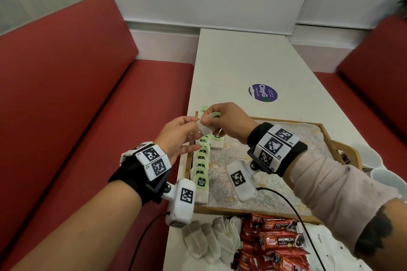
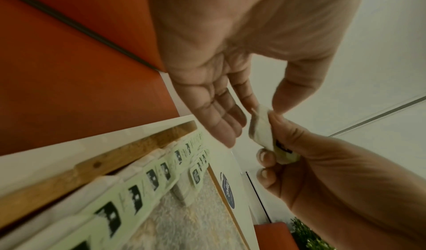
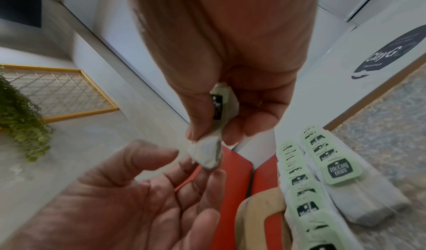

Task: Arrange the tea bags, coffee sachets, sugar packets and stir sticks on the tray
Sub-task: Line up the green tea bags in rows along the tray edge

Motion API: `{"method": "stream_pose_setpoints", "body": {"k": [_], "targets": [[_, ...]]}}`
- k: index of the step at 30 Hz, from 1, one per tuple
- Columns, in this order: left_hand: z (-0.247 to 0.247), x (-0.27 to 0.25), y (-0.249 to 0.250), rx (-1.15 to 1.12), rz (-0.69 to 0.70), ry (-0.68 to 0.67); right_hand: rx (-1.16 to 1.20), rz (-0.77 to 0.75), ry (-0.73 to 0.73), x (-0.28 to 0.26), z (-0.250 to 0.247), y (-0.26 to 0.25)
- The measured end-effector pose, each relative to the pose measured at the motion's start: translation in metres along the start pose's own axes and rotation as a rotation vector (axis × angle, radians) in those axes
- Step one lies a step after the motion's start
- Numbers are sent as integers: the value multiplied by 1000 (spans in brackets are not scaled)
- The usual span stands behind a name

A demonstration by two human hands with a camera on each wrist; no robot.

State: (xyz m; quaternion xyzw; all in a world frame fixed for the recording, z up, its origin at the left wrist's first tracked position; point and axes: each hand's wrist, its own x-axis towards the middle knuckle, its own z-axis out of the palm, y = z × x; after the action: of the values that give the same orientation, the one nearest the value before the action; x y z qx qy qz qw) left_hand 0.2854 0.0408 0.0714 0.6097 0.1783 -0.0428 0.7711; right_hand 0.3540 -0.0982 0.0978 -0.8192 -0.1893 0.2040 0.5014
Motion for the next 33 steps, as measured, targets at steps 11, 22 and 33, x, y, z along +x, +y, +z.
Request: {"method": "stream_pose_setpoints", "body": {"k": [11,22,33], "targets": [[-2,19,-10,263,141,86,52,70,83,7,-15,16],[-19,37,-23,487,133,74,-500,234,-258,16,-6,46],[-23,45,-23,497,91,18,-711,188,-66,39,-3,56]]}}
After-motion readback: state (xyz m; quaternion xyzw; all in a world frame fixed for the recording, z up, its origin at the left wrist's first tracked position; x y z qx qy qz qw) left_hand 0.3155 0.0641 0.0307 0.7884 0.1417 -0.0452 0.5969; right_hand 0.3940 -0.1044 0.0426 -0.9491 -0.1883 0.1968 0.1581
